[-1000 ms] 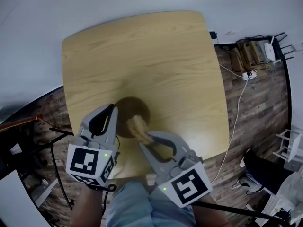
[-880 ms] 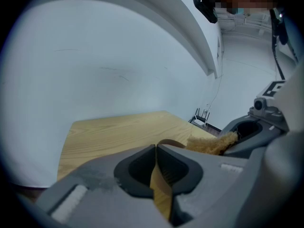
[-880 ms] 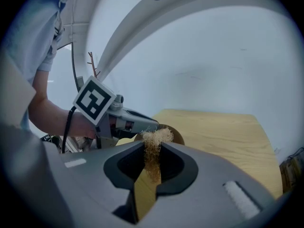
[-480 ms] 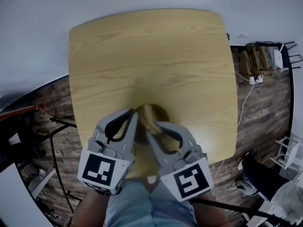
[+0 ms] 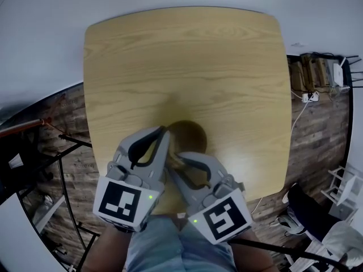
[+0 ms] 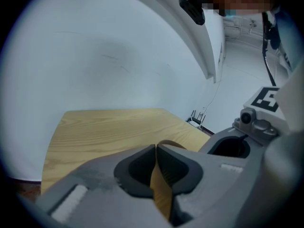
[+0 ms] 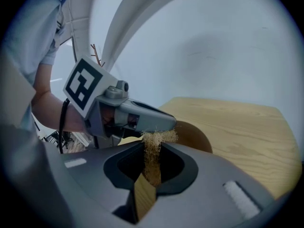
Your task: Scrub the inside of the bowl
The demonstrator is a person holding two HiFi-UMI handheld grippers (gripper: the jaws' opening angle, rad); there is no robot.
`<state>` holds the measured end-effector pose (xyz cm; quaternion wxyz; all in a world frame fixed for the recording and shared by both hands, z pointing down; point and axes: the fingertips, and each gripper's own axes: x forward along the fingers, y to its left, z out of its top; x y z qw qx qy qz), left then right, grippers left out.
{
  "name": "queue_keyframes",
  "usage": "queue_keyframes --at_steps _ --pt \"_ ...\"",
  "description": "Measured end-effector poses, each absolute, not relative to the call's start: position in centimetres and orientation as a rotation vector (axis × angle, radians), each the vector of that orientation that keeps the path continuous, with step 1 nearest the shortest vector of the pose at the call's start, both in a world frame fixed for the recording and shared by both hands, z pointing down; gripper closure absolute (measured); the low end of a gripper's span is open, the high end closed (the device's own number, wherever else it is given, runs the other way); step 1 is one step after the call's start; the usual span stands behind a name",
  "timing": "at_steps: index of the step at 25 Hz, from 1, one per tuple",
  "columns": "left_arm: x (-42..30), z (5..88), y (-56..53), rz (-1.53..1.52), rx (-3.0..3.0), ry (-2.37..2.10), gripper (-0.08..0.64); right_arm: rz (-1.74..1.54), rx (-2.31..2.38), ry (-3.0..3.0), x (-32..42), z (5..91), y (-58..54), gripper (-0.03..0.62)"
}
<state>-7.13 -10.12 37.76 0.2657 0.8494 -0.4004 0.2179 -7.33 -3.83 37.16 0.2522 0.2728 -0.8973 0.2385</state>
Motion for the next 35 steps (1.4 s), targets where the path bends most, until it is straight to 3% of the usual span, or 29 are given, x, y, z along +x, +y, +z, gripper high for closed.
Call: queue_keyframes --at_steps 19,23,35 --pt "-7.8 40.1 -10.8 0.602 2.291 -1.110 0.525 0.613 0.767 -2.470 -4.8 34.8 -1.1 0.531" --pt "-8.4 39.9 -10.2 0.593 2.268 -1.147 0.455 0.590 0.818 -2.475 -3.6 34.2 -0.9 0.531" --pt "-9.2 32.1 -7.1 0.467 2.353 -1.437 0.451 0.496 0.996 -2.576 0.0 28.6 0.1 0.529"
